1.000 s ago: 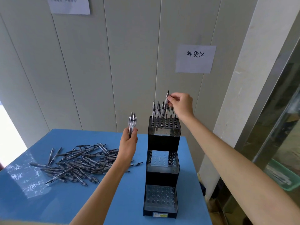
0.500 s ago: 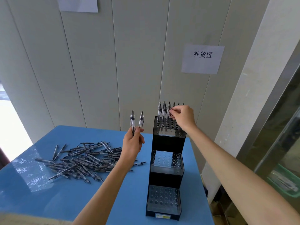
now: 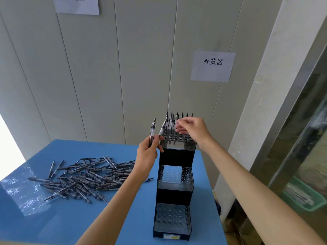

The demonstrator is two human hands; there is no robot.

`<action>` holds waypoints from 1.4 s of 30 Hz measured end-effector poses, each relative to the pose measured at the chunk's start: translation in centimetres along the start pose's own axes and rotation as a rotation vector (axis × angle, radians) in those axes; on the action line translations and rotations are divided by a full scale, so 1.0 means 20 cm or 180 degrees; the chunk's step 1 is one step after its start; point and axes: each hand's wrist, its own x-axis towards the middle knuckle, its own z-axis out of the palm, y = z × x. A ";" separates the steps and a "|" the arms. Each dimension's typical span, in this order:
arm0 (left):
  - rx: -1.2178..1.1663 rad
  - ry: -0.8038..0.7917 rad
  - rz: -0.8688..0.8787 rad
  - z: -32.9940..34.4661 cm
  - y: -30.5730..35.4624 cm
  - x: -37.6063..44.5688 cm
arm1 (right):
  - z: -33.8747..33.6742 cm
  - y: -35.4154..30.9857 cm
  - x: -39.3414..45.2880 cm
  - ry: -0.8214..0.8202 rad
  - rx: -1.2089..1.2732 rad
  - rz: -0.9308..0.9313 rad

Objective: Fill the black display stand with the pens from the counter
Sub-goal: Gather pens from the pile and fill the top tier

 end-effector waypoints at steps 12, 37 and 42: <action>0.0055 -0.0045 -0.0129 0.14 0.01 0.00 | 0.01 -0.02 -0.08 -0.0247 0.0922 0.0331; 0.0682 0.0054 -0.0033 -0.10 0.02 0.00 | -0.11 0.01 0.18 0.0942 -0.1233 -0.0757; 0.0723 0.0093 -0.0045 -0.09 0.03 -0.01 | -0.08 0.06 0.20 0.0863 -0.1328 -0.0684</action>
